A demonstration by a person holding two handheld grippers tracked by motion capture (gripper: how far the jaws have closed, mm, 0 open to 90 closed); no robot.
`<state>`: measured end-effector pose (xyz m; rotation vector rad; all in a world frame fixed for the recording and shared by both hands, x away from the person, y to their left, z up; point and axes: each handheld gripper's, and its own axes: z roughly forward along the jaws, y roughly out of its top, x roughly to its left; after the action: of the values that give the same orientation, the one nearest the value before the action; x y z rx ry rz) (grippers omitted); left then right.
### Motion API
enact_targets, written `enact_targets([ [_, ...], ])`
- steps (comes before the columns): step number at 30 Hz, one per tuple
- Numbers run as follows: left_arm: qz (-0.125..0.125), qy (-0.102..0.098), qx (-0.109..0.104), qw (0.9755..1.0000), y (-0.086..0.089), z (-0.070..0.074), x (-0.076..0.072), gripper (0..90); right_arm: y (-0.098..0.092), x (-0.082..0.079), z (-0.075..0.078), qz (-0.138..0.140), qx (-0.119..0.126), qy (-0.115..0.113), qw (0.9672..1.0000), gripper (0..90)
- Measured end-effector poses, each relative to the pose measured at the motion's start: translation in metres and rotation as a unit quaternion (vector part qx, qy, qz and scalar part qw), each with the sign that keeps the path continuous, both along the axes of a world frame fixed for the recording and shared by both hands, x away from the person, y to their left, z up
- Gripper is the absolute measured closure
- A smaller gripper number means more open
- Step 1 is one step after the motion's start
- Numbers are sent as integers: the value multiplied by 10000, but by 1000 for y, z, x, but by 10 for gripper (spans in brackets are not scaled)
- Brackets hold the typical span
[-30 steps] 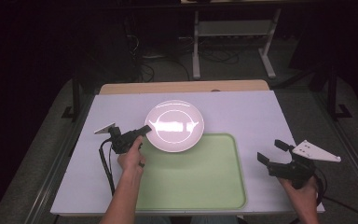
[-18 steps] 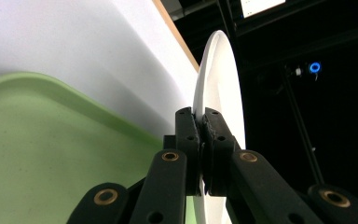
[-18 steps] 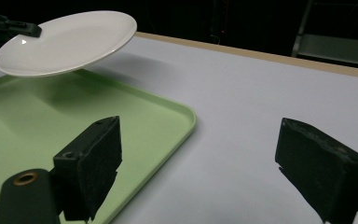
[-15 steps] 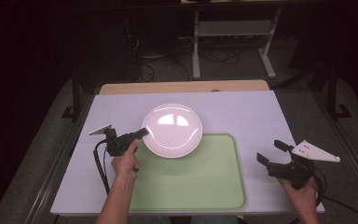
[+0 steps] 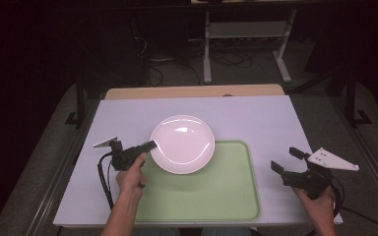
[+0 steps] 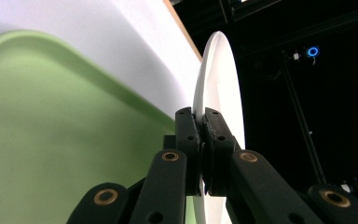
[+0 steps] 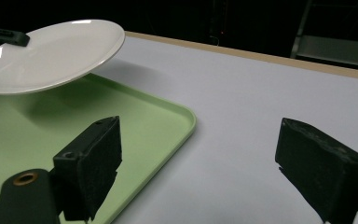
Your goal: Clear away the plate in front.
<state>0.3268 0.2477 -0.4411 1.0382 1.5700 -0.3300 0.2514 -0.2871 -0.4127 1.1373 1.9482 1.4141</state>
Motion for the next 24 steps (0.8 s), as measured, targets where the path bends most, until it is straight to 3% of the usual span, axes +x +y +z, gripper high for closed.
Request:
enact_targets([
  [13, -162, 42, 3, 9999, 4, -4, -11, 869, 1, 0, 0, 1, 22, -1, 10000, 135],
  [24, -353, 80, 123, 9993, 4, -5, -16, 870, 2, 1, 0, 11, 8, -5, 10000, 135],
])
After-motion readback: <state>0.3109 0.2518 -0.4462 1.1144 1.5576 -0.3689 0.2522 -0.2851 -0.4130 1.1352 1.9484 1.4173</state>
